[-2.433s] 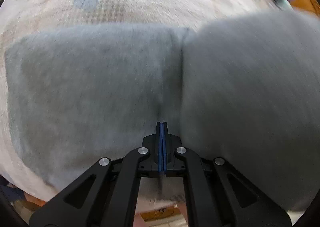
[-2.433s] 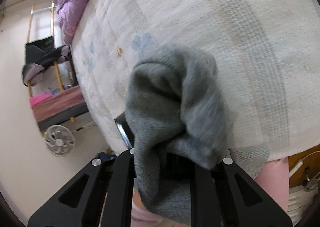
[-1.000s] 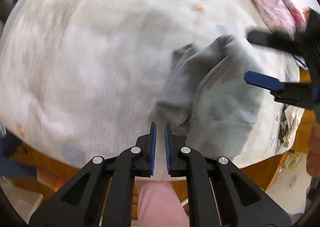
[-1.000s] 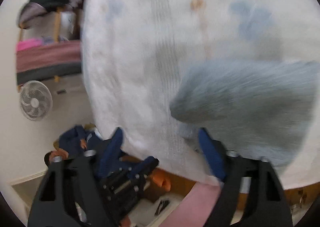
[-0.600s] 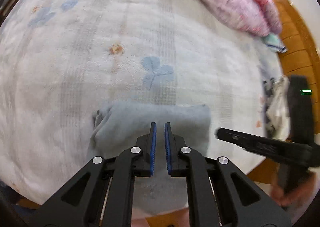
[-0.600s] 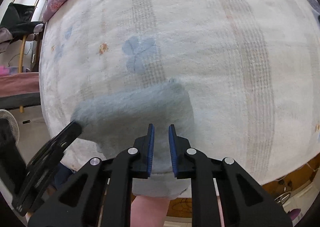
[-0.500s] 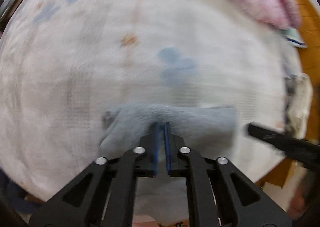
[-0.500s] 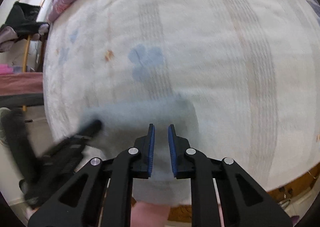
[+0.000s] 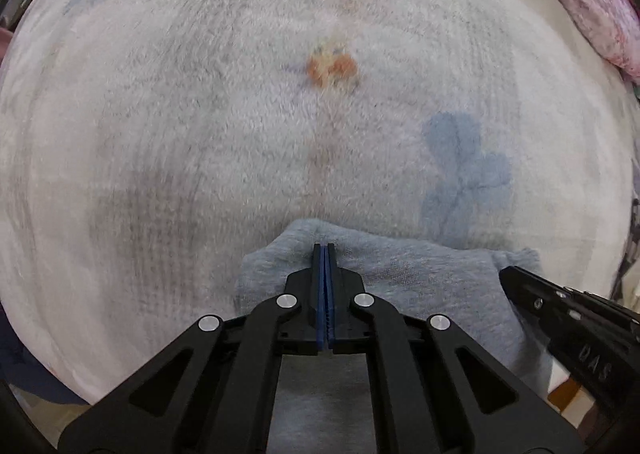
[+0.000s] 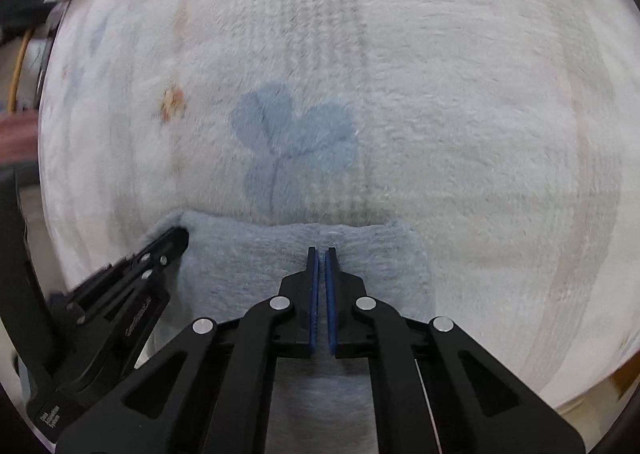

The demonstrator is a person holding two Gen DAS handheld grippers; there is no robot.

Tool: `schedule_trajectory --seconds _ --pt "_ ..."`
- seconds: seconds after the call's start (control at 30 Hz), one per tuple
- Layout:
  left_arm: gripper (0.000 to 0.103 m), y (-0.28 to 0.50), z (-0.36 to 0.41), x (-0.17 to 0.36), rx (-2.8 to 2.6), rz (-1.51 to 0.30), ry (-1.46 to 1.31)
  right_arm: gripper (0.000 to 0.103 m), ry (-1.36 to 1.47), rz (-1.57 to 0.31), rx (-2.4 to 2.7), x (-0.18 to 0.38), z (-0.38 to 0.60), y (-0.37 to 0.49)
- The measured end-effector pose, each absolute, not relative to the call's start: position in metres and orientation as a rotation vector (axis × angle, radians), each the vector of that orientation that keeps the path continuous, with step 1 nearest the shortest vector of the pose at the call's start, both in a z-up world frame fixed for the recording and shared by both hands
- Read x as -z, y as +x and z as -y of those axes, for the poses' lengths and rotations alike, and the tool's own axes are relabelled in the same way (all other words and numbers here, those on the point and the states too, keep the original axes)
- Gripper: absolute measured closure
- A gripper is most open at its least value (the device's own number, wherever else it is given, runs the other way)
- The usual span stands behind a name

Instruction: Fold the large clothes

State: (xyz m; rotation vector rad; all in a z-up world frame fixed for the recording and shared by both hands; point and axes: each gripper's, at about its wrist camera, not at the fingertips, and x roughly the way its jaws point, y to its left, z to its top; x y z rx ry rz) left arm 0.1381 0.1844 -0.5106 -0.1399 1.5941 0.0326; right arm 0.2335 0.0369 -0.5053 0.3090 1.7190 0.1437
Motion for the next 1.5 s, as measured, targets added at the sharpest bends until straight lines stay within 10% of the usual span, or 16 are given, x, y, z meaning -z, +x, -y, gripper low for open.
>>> schedule_trajectory --seconds 0.3,0.73,1.5 --pt "0.091 0.059 -0.203 0.437 0.024 -1.503 -0.16 0.095 0.476 -1.749 -0.222 0.47 -0.009 0.131" --pt "0.091 -0.09 -0.208 0.504 -0.036 -1.792 -0.222 0.097 0.519 -1.947 -0.237 0.501 -0.026 0.016" --pt "0.096 0.001 -0.24 0.43 -0.04 -1.478 -0.343 0.097 0.432 -1.83 -0.363 0.482 -0.043 0.091"
